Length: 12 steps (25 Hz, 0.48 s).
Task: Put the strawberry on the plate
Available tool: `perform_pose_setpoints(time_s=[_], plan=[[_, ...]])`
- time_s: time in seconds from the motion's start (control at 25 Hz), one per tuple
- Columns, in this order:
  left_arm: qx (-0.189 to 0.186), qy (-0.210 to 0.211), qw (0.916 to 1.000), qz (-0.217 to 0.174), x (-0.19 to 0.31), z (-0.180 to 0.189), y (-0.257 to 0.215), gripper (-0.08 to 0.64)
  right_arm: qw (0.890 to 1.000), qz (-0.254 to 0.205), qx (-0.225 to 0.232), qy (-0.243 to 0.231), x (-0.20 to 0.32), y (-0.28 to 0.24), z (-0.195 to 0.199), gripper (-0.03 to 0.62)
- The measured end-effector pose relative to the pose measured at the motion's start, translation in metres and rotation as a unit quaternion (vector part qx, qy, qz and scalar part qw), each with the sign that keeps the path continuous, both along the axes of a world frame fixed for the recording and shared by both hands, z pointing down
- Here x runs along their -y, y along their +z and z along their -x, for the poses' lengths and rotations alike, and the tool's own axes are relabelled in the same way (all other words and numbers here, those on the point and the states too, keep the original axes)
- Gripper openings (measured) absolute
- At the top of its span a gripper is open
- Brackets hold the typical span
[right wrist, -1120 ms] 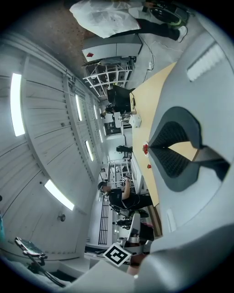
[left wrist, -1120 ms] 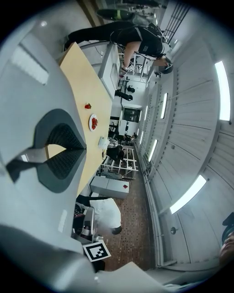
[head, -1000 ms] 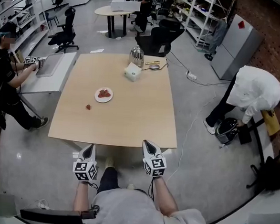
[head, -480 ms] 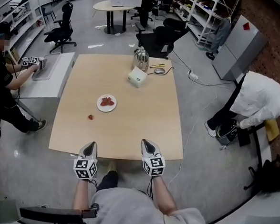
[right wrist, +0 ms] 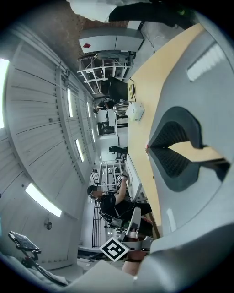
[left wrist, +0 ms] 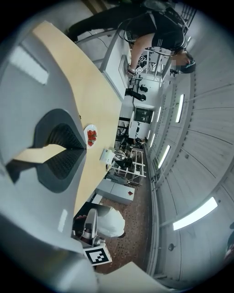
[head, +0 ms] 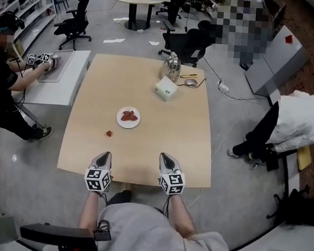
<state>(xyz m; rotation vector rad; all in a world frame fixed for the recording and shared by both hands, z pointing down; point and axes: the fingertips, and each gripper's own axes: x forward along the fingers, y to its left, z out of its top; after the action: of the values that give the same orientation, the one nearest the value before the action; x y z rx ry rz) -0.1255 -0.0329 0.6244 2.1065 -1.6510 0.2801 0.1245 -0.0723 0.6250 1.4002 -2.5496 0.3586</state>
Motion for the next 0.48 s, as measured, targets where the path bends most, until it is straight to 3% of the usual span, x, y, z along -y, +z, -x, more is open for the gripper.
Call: perform_pose_setpoints(time_s=[0.48], plan=[[0.006,0.012,0.9974,0.071,0.058,0.043,0.059,0.020,1.000,0.018,-0.010,0.013,0.037,0.016,0.045,0.008]])
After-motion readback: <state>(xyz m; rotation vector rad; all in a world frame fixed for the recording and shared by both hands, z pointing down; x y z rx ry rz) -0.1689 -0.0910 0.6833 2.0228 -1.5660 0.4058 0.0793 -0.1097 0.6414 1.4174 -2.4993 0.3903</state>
